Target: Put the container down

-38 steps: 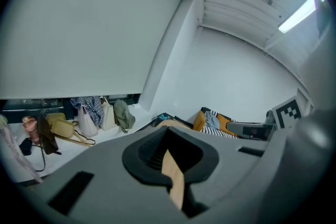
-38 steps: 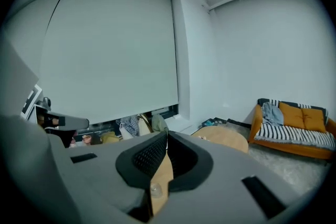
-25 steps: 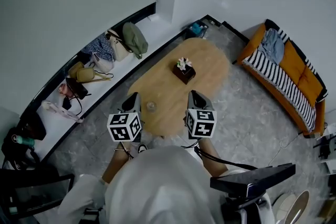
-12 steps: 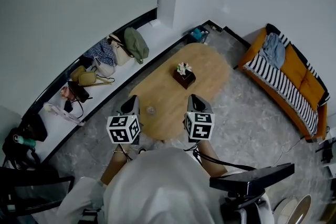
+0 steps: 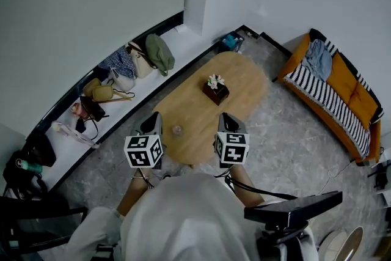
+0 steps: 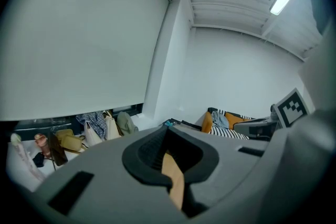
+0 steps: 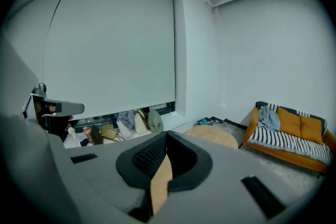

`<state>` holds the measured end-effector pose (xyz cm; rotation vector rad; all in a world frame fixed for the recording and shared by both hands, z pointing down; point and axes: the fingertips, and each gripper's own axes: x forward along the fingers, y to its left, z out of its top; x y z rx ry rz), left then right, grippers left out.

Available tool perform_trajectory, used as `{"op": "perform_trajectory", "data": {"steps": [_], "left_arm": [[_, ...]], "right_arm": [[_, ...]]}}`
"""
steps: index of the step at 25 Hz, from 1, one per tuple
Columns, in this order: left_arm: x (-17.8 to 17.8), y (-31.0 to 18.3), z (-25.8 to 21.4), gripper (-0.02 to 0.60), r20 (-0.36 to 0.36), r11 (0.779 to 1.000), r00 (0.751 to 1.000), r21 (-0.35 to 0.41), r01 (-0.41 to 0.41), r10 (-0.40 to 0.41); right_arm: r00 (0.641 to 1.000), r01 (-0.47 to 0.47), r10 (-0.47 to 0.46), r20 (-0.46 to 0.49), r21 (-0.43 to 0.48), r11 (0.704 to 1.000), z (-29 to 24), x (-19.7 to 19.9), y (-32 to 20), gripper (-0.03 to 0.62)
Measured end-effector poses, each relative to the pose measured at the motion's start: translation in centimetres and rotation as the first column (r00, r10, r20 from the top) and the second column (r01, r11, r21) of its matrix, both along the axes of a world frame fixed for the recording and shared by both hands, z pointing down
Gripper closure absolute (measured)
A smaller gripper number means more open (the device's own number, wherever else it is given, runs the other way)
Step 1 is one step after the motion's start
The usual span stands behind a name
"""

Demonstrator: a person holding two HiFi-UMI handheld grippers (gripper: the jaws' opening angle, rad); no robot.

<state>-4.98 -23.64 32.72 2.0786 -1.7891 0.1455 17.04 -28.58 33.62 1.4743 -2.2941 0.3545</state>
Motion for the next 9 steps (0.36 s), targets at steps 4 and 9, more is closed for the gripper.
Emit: {"op": "perform_trajectory", "data": {"steps": [4, 9], "left_arm": [[0.09, 0.09, 0.33, 0.574, -0.005, 1.000, 1.000, -0.005, -0.002, 0.002], [0.35, 0.24, 0.57, 0.574, -0.006, 1.000, 1.000, -0.007, -0.009, 0.009]], "right_arm": [[1.000, -0.002, 0.002, -0.003, -0.011, 1.000, 0.25, -0.04, 0.20, 0.571], [1.000, -0.006, 0.006, 0.002, -0.003, 1.000, 0.26, -0.07, 0.43, 0.571]]}}
